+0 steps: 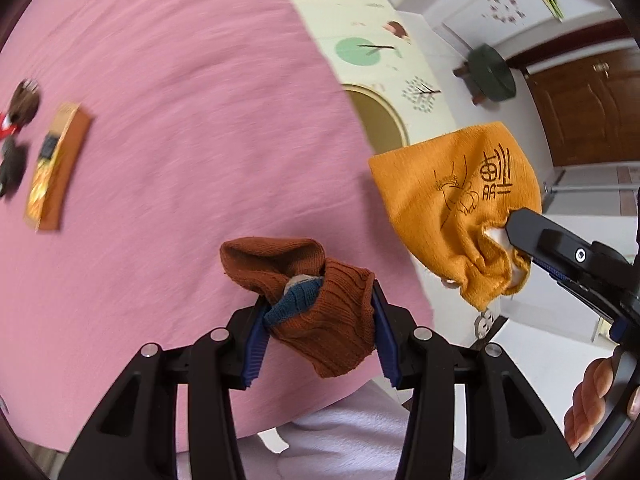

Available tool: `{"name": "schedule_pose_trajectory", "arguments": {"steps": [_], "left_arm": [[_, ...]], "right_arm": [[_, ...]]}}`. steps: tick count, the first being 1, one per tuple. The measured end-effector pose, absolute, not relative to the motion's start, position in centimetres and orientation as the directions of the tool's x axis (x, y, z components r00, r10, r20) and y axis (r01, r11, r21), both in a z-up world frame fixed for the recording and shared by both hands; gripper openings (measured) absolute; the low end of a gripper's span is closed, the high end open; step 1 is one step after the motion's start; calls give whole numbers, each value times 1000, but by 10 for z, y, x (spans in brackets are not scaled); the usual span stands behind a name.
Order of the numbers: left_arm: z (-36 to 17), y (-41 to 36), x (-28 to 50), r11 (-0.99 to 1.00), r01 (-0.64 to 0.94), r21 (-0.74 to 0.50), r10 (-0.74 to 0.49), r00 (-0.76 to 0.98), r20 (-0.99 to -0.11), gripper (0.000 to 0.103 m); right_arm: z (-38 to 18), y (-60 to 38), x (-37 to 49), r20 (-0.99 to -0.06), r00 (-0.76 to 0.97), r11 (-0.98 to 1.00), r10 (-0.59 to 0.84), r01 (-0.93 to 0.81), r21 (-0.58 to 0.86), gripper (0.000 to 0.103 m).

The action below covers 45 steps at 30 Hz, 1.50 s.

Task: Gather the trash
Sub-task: 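Lift the sock and hat and carry both over the yellow bin, then open both tools to drop the sock and hat into the bin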

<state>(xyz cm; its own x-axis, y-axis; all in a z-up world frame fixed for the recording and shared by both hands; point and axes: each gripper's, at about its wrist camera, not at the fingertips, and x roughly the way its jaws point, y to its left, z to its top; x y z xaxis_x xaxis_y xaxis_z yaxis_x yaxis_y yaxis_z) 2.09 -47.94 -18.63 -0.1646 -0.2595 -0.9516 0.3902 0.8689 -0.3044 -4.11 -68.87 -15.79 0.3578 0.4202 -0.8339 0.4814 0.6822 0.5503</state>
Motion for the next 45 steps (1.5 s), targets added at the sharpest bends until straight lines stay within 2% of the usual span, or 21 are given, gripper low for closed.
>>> {"name": "schedule_pose_trajectory", "arguments": {"steps": [14,25,27,31,33,45], "left_arm": [[-195,-573,42,836,439,-329,-264,-204,-943,47],[-199,-644,62,780,513,-359,-272,-239,-932,48],[-199,-653,67,769,521,-370,-284,-241,-928,55],[-196,-666,79,761,531,-372,-304,-215,-928,80],[-194,-670,85,761,530,-373,-312,-204,-928,83],[-186,-647,91,789,504,-352,-310,-169,-936,84]], "right_arm": [[-178,-781,-37,-848,372,640,378,557,530,33],[-183,-830,-7,-864,366,667,345,552,500,33],[-183,-839,0,-863,373,671,340,547,500,34],[-182,-857,11,-861,385,668,331,549,503,40],[-182,-866,15,-856,396,654,332,558,511,44],[-179,-856,13,-846,406,639,345,559,528,44]]}}
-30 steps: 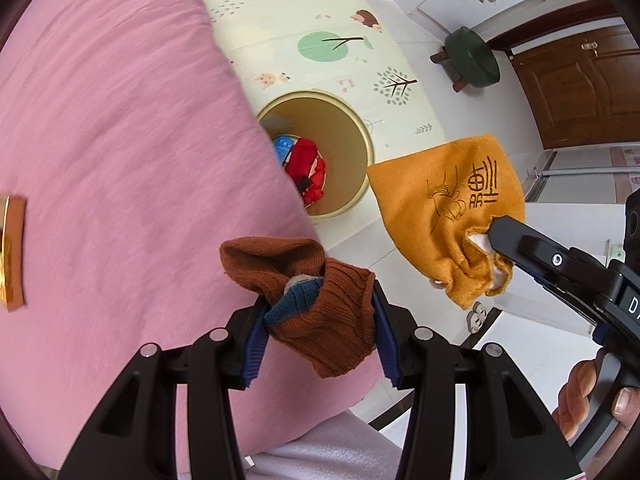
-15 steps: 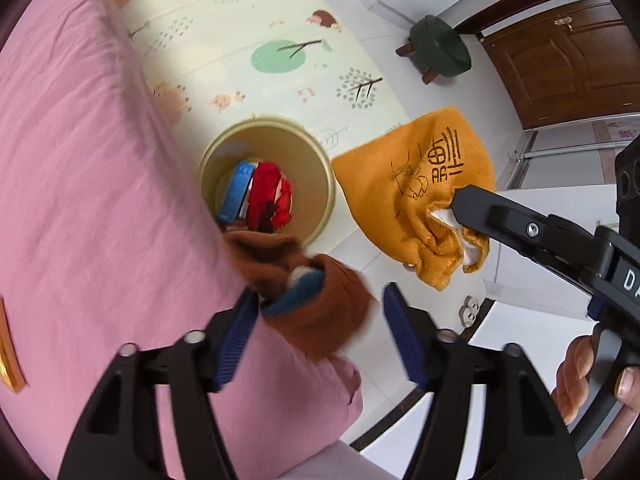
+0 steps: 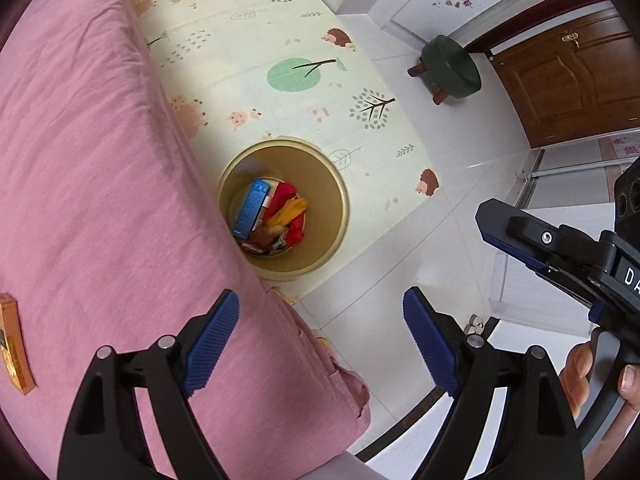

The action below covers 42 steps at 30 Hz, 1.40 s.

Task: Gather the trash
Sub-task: 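Open both tools to drop the sock and hat into the bin, then move both tools back toward the gold box and grey beanie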

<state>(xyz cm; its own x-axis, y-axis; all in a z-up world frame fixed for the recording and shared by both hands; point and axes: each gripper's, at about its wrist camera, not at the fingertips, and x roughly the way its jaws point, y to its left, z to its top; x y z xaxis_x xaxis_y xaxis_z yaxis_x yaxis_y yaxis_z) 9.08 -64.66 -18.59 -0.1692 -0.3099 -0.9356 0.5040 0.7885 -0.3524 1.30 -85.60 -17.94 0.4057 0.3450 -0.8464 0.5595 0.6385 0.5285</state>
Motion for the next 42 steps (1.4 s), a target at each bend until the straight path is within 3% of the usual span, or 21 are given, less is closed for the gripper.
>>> {"name": "schedule_pose_trajectory", "arguments": {"steps": [14,26,42], "left_arm": [[-172,-542,72,838,424,-344,-330,-107,-938,84],[-174,-397,63,913,291,-285,-288,-35,-957,84],[-178,-246,110,953,199,-228,-238,30,-971,85]], "right_arm": [[-156,-754,22,-844,372,717,387,454,529,44],[-156,-627,40,-844,302,772,443,351,531,44],[-170,-480,77,-847,241,800,474,285,529,46]]}}
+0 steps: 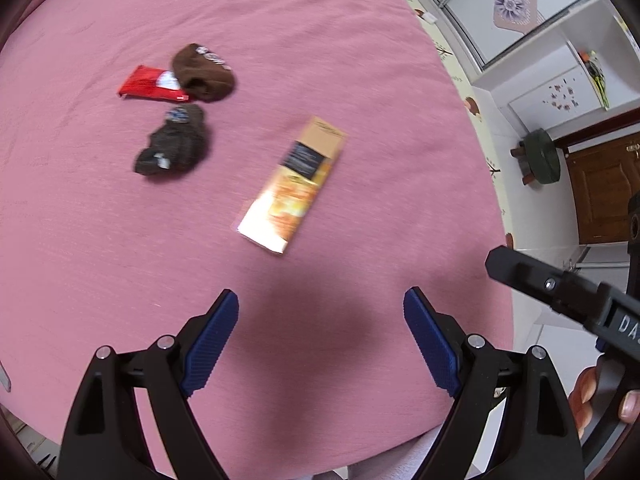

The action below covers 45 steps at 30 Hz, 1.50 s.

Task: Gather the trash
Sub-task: 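Move both tools back toward the gold box and grey beanie, then grasp the dark grey beanie with left tool while right tool grasps gold L'Oréal box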

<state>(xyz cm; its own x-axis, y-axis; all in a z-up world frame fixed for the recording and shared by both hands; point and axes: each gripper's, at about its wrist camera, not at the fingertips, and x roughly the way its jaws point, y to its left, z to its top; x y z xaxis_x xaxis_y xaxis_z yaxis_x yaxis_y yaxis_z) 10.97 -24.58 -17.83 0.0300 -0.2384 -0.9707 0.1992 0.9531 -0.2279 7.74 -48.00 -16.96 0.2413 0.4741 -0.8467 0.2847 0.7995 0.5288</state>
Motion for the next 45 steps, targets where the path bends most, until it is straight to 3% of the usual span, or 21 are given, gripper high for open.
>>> {"name": "schedule_pose_trajectory", "arguments": {"steps": [12,27,31,33,35,40,45], "left_arm": [[-211,-182,169,966,170,-193,-197,4,-980,85],[-268,-170,242,974,183,-136,-136,-13,-991,85],[-285,-175,249,973,178,-144,-137,-51,-989,72],[-290,-176,250,976,172,-134,-126,-59,-990,72],[-292,-177,251,978,163,-129,-121,-56,-991,69],[-286,-177,246,978,152,-144,-138,-45,-989,55],[-277,-165,230,978,100,-184,-179,-61,-982,53]], "right_arm": [[-202,-421,123,-859,214,781,464,358,511,49],[-253,-403,178,-899,127,780,419,457,428,52],[-267,-397,186,-909,82,789,409,468,397,54],[-273,-394,188,-916,62,797,397,472,377,54],[-276,-390,188,-922,44,808,386,466,360,47],[-277,-384,184,-926,35,835,376,420,355,43],[-275,-391,169,-915,17,843,403,381,378,40]]}}
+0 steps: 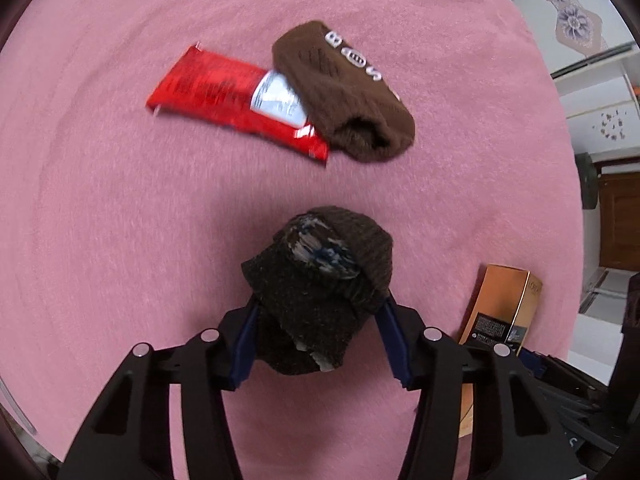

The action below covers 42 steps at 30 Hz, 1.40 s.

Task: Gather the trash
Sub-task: 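Grasp the dark grey beanie with left tool while right tool grasps gold L'Oréal box, then lift the beanie and gold box and carry both over the yellow bin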

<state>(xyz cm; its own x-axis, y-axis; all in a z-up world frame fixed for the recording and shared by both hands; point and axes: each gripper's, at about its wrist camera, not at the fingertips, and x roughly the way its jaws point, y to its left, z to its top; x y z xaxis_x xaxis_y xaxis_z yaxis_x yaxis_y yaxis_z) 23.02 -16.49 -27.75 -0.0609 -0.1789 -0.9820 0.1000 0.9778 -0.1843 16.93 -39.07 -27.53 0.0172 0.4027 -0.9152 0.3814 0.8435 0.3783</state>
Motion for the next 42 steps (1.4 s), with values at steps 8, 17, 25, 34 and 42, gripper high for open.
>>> {"name": "schedule_pose_trajectory", "arguments": {"steps": [8,17,25,34,42], "left_arm": [[-268,-157,187,966,23,-258,-255,-97,-962,52],[-242,-186,119,955,65,-289,-279,-127,-952,52],[-215,-232,72,949,105,-296,-284,-119,-951,52],[-188,-312,46,933,223,-283,-265,-106,-958,52],[-178,-383,34,898,326,-296,-270,-126,-955,52]], "right_arm": [[-261,-410,143,-897,29,835,442,352,423,36],[-229,-430,107,-893,74,855,443,265,446,36],[-204,-454,67,-887,110,855,448,236,462,36],[-186,-510,29,-886,147,845,440,266,464,36],[-176,-581,10,-887,202,826,415,325,460,36]]}}
